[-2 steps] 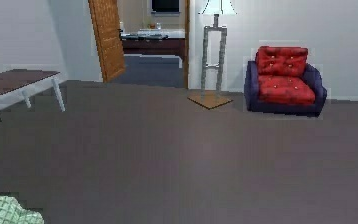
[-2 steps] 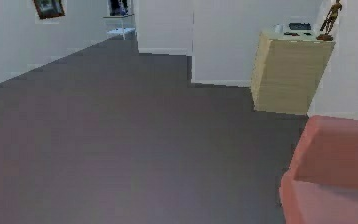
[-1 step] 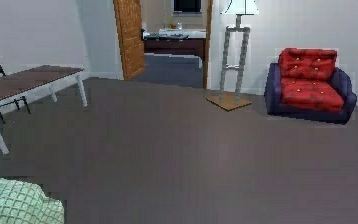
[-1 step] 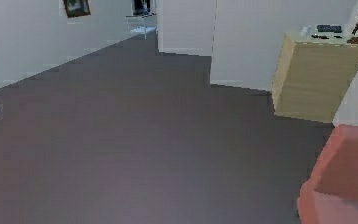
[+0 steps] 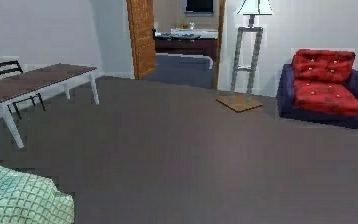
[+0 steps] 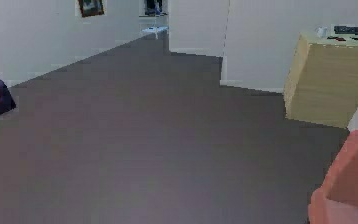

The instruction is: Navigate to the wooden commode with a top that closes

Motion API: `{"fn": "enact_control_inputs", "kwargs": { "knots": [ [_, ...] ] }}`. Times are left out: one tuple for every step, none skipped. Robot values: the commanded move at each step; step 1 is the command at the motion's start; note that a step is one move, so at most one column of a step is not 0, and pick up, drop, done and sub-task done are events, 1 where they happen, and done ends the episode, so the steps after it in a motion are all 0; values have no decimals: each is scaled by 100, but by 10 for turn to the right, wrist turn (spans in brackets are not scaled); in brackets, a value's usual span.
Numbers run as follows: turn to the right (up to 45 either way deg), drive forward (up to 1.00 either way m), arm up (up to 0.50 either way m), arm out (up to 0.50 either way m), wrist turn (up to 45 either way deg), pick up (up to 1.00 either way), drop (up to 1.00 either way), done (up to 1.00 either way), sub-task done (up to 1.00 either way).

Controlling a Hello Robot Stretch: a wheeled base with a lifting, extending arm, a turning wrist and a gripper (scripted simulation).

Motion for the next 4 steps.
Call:
{"fn": "enact_control_inputs", "kwargs": {
  "knots": [
    [0, 100, 0, 0, 0, 0, 0, 0, 0],
    [0, 100, 0, 0, 0, 0, 0, 0, 0],
    [0, 100, 0, 0, 0, 0, 0, 0, 0],
    [0, 30, 0, 0, 0, 0, 0, 0, 0]
  ]
}}
